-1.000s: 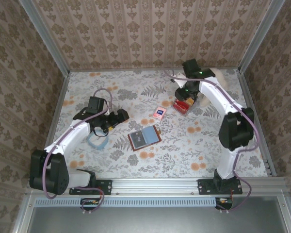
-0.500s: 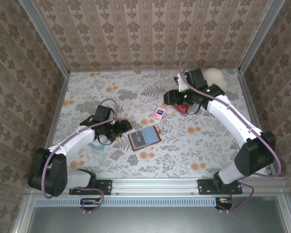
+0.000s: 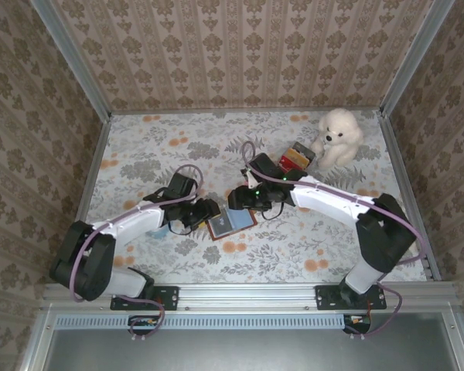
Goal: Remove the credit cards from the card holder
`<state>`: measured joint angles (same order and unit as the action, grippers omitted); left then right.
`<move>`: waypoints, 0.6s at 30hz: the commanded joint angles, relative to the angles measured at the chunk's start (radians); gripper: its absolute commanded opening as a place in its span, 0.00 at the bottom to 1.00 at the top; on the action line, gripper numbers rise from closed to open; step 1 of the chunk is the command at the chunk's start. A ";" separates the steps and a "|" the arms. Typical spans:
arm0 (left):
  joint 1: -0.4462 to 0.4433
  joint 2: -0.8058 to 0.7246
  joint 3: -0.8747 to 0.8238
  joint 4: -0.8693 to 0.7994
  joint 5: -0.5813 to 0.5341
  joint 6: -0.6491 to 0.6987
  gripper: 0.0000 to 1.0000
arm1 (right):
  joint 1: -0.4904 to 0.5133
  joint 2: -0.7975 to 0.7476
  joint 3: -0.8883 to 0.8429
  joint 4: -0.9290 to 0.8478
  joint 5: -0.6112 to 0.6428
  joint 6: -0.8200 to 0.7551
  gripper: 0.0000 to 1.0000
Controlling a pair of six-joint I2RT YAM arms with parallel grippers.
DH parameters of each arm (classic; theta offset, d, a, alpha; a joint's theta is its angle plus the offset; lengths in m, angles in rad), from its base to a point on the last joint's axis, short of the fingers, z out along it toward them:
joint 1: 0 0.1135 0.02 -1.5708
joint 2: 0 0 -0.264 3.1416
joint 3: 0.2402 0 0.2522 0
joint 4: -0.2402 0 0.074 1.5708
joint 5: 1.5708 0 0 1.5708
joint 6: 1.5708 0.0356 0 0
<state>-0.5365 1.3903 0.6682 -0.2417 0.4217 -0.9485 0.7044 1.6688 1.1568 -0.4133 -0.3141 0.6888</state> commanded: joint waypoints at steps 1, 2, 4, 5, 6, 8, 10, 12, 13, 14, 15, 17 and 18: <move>-0.005 0.039 0.028 0.026 0.004 0.000 0.50 | 0.003 0.071 0.042 0.005 0.038 0.037 0.58; -0.005 0.046 0.032 0.025 0.007 0.003 0.49 | 0.003 0.090 0.054 -0.003 0.042 0.031 0.57; -0.004 0.065 0.042 0.022 0.009 0.007 0.47 | 0.003 0.128 0.077 -0.019 0.048 0.017 0.55; -0.005 0.071 0.046 0.021 0.008 0.009 0.46 | 0.003 0.140 0.084 -0.022 0.054 0.014 0.55; -0.005 0.075 0.049 0.017 0.005 0.012 0.46 | 0.003 0.153 0.089 -0.029 0.061 0.010 0.55; -0.003 0.085 0.056 0.003 -0.005 0.024 0.47 | 0.003 0.175 0.101 -0.044 0.080 -0.005 0.55; 0.005 0.099 0.056 0.003 -0.004 0.028 0.48 | 0.003 0.194 0.112 -0.063 0.100 -0.016 0.56; 0.013 0.110 0.059 0.013 0.008 0.030 0.48 | 0.003 0.210 0.116 -0.067 0.101 -0.022 0.56; 0.015 0.115 0.061 0.012 0.010 0.030 0.48 | 0.003 0.216 0.115 -0.067 0.101 -0.024 0.56; 0.016 0.116 0.062 0.011 0.010 0.032 0.48 | 0.003 0.222 0.113 -0.068 0.101 -0.024 0.56; 0.017 0.117 0.064 0.005 0.008 0.034 0.48 | 0.003 0.231 0.113 -0.067 0.099 -0.027 0.56; 0.020 0.116 0.069 -0.011 -0.002 0.039 0.48 | 0.003 0.245 0.111 -0.069 0.097 -0.030 0.56; 0.021 0.114 0.069 -0.014 -0.004 0.040 0.48 | 0.003 0.250 0.109 -0.067 0.097 -0.031 0.56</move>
<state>-0.5220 1.4994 0.7097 -0.2340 0.4217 -0.9382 0.7059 1.8908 1.2491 -0.4423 -0.2382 0.6765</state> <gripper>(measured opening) 0.478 0.562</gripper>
